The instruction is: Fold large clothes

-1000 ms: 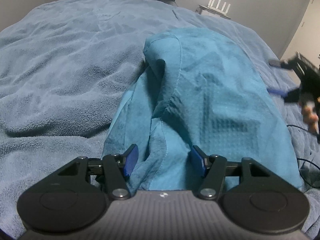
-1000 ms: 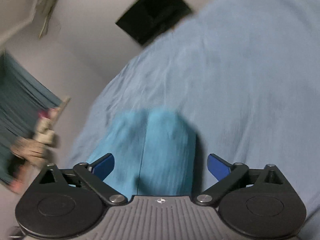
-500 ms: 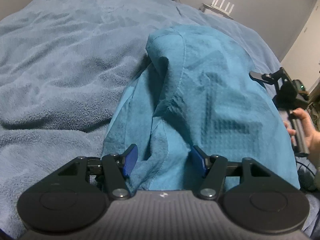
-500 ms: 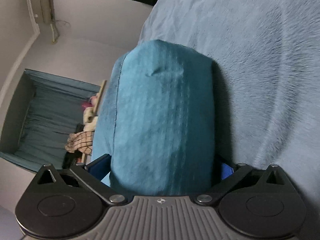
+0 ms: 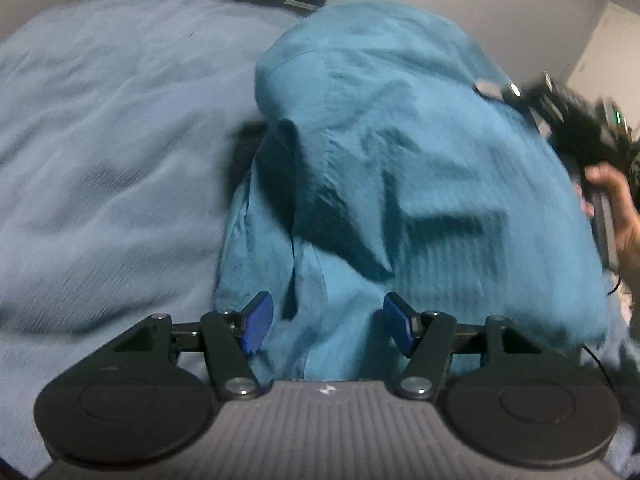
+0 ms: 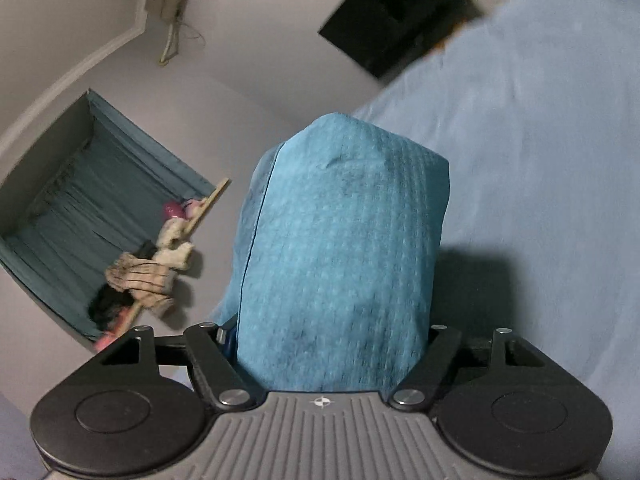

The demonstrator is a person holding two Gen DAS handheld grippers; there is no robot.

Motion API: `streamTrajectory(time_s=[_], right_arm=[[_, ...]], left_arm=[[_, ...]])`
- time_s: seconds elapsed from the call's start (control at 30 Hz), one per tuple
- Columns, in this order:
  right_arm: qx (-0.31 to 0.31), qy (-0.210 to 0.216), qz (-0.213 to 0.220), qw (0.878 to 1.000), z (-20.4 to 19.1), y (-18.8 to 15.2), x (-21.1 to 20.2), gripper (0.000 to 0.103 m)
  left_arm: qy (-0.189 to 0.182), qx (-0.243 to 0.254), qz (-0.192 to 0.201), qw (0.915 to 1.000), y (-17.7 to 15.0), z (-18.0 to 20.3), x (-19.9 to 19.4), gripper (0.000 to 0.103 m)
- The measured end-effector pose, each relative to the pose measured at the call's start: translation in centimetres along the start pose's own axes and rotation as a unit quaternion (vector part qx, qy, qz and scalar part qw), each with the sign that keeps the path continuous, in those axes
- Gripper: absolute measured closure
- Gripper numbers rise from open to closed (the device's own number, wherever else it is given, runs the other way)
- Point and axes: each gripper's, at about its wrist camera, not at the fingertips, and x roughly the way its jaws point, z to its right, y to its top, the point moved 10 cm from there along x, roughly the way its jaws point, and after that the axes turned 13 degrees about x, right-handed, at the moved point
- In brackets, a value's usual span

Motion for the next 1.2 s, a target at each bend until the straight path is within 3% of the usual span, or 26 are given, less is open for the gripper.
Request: streamTrajectory(time_s=[0.1,0.13,0.17,0.23,0.3,0.5,0.6,0.67,0.8,0.87,0.97,1.0,1.07,1.13,1.17,1.2], right_arm=[[-0.019,-0.022,0.020,0.999,0.1,6.0,-0.6,0.025],[-0.038,-0.053,0.020,0.998,0.8,7.8,-0.5,0.022],[-0.063,-0.101,0.035,0.992,1.8,10.3,0.0,0.012],[-0.095,-0.238,0.070,0.964,4.5,12.3,0.0,0.004],[-0.123,-0.288,0.095,0.945,6.0,12.3,-0.6,0.004],[-0.175,-0.261,0.129,0.941,4.1,7.2,-3.5,0.004],[-0.226,-0.253,0.142,0.930,3.8,2.3,-7.7,0.004],[-0.238,-0.250,0.144,0.927,3.2,-0.7,-8.0,0.004],[-0.245,-0.280,0.158,0.915,3.2,-2.5,-9.3,0.005],[-0.200,-0.283,0.181,0.920,4.2,-0.2,-10.0,0.013],[-0.090,-0.289,0.207,0.930,6.8,3.3,-10.4,0.016],[-0.048,-0.290,0.205,0.934,7.9,4.2,-10.3,0.022],[0.013,-0.275,0.187,0.943,9.8,5.3,-9.2,0.023],[0.054,-0.224,0.146,0.962,9.8,5.1,-7.3,0.024],[0.059,-0.209,0.127,0.968,9.2,4.6,-6.2,0.021],[0.032,-0.224,0.124,0.966,8.4,4.1,-5.4,0.015]], left_arm=[[0.004,0.009,0.013,0.9999,2.6,1.6,2.7,0.043],[0.005,0.011,0.015,0.9998,3.3,2.0,3.6,0.043],[0.006,0.014,0.016,0.9998,3.8,2.4,4.4,0.043],[0.005,0.018,0.018,0.9997,4.4,3.1,5.5,0.043],[0.001,0.028,0.026,0.9993,4.6,3.5,5.7,0.043],[0.000,0.023,0.020,0.9995,4.2,3.5,6.1,0.043],[0.004,0.020,0.020,0.9996,4.0,3.5,6.3,0.043],[0.006,0.021,0.021,0.9995,3.9,3.7,6.3,0.043],[0.011,0.031,0.013,0.9994,3.1,4.2,6.0,0.043],[0.010,0.032,0.009,0.9994,2.9,4.4,6.1,0.043],[0.012,0.039,0.009,0.9991,2.4,4.3,5.8,0.043],[0.012,0.041,0.011,0.9991,2.4,4.3,5.8,0.043],[0.007,0.037,0.011,0.9992,2.4,4.2,5.7,0.043],[0.002,0.030,0.013,0.9995,2.3,4.1,5.3,0.043],[-0.001,0.025,0.014,0.9996,2.3,3.9,5.1,0.043],[0.003,0.022,0.015,0.9996,2.3,3.6,4.9,0.043]])
